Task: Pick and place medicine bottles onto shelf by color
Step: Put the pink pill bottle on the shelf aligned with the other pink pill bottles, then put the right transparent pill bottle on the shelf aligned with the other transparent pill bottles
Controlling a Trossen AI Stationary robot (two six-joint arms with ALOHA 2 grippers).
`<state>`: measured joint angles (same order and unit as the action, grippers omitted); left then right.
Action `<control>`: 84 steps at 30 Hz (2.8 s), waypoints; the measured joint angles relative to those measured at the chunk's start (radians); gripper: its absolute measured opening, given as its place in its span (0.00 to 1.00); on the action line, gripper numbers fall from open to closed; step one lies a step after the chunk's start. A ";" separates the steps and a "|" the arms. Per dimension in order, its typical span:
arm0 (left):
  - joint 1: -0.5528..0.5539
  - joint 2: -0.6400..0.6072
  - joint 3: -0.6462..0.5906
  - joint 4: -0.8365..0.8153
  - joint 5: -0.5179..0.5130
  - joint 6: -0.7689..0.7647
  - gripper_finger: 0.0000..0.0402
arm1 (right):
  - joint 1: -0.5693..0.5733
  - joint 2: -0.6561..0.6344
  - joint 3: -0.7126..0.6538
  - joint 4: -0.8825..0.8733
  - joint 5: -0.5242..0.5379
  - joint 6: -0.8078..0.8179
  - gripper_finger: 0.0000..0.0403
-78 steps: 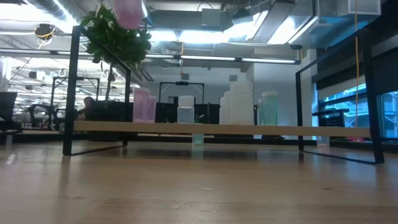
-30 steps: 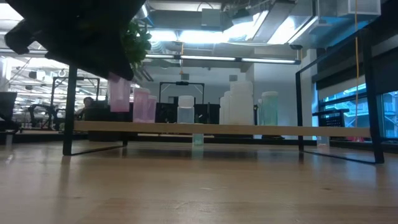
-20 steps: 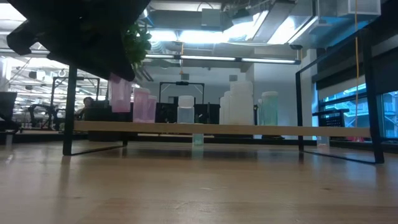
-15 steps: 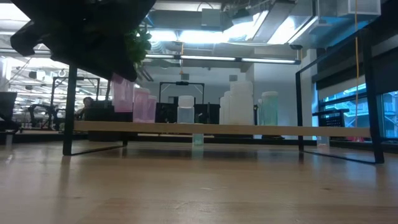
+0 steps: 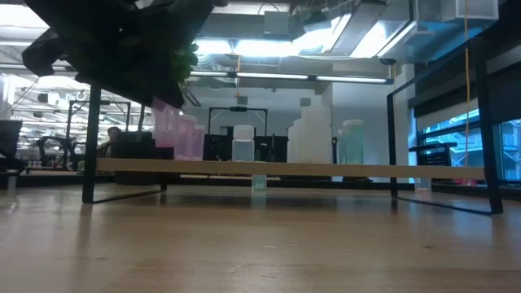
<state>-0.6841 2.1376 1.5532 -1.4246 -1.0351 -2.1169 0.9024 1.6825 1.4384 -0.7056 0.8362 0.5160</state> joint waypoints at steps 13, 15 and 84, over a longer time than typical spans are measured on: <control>0.019 0.000 0.000 -0.007 0.007 0.005 0.21 | 0.000 0.000 0.000 -0.001 -0.275 0.000 0.56; 0.019 0.000 0.000 -0.007 0.007 0.005 0.21 | 0.000 0.000 0.000 -0.001 -0.304 0.000 0.56; 0.023 -0.011 0.000 -0.005 0.081 -0.004 0.53 | 0.000 0.000 0.001 -0.001 -0.342 0.000 0.56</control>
<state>-0.6608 2.1266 1.5536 -1.4295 -0.9536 -2.1205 0.9028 1.6821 1.4395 -0.7067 0.4938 0.5156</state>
